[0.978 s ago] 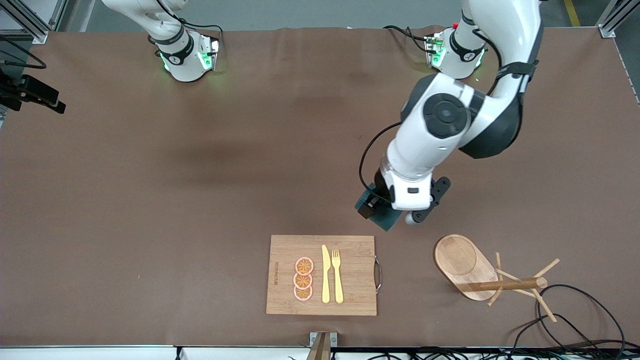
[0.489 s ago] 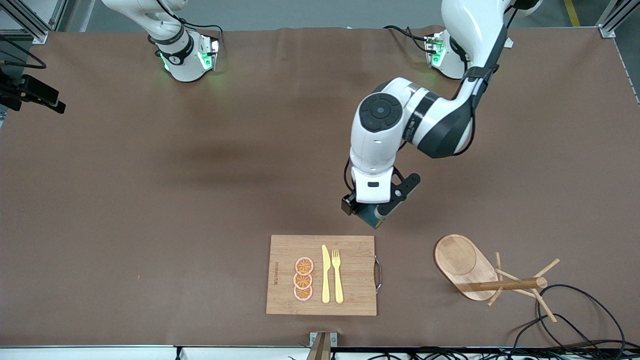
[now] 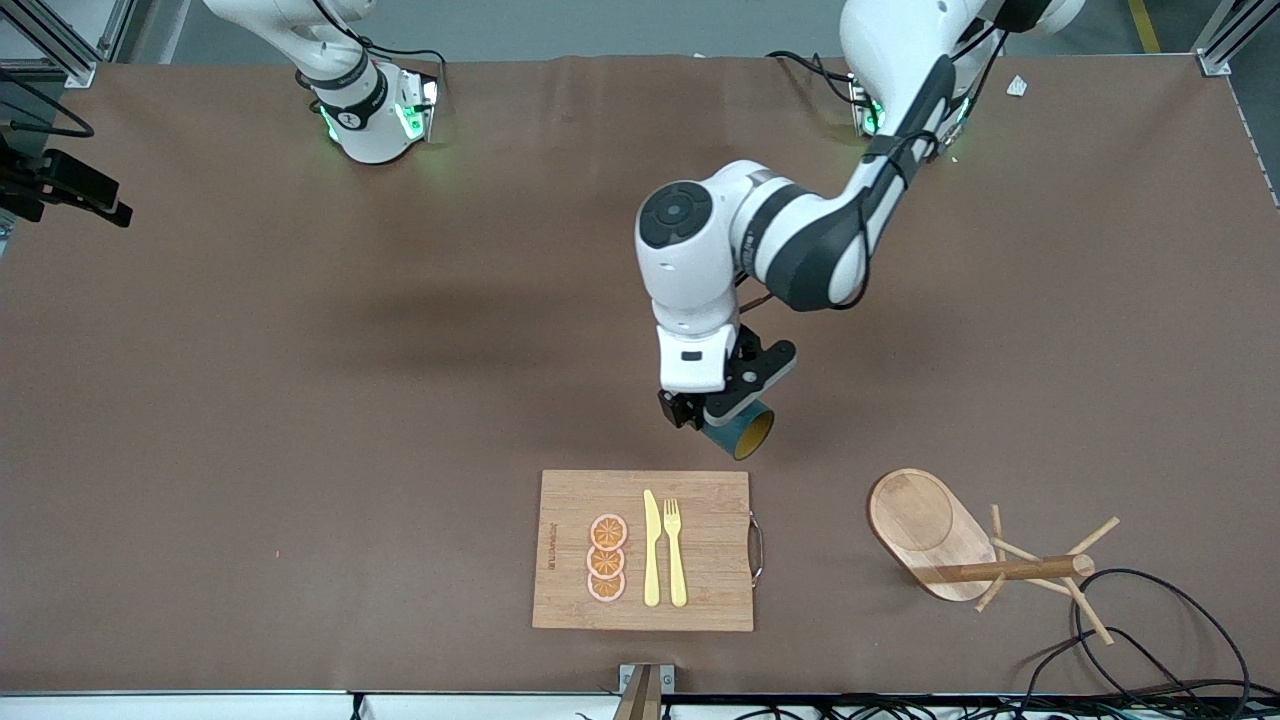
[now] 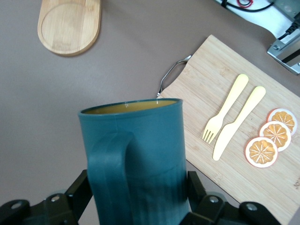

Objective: Transfer cup from left to right arm and place
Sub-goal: 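Carry the teal mug to the table middle and lower it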

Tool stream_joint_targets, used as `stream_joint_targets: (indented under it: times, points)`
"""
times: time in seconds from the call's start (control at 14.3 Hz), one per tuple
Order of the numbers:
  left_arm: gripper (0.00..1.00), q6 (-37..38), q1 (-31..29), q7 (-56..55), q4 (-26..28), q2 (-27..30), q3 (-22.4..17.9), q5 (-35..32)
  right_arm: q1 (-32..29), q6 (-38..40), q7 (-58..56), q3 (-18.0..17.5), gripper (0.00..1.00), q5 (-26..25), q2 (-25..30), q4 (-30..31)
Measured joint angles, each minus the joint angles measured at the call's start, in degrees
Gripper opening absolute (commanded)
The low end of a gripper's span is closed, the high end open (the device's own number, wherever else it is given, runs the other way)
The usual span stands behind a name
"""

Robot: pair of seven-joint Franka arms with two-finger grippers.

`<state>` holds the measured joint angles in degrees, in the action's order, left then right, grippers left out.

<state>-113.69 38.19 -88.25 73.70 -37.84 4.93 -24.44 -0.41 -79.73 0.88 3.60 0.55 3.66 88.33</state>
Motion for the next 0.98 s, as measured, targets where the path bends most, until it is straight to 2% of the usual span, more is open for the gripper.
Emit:
stream_joint_targets:
  times: [0.35,0.98]
  points:
    - [0.66,0.0,2.6,-2.3,0.1,-2.4,0.0,-9.3,0.0,0.0,0.0,0.0,1.00,0.0,0.0,0.0]
    - [0.66,0.0,6.2,-9.2,0.3,-10.0,-0.1,-30.8,0.0,0.0,0.0,0.0,1.00,0.0,0.0,0.0]
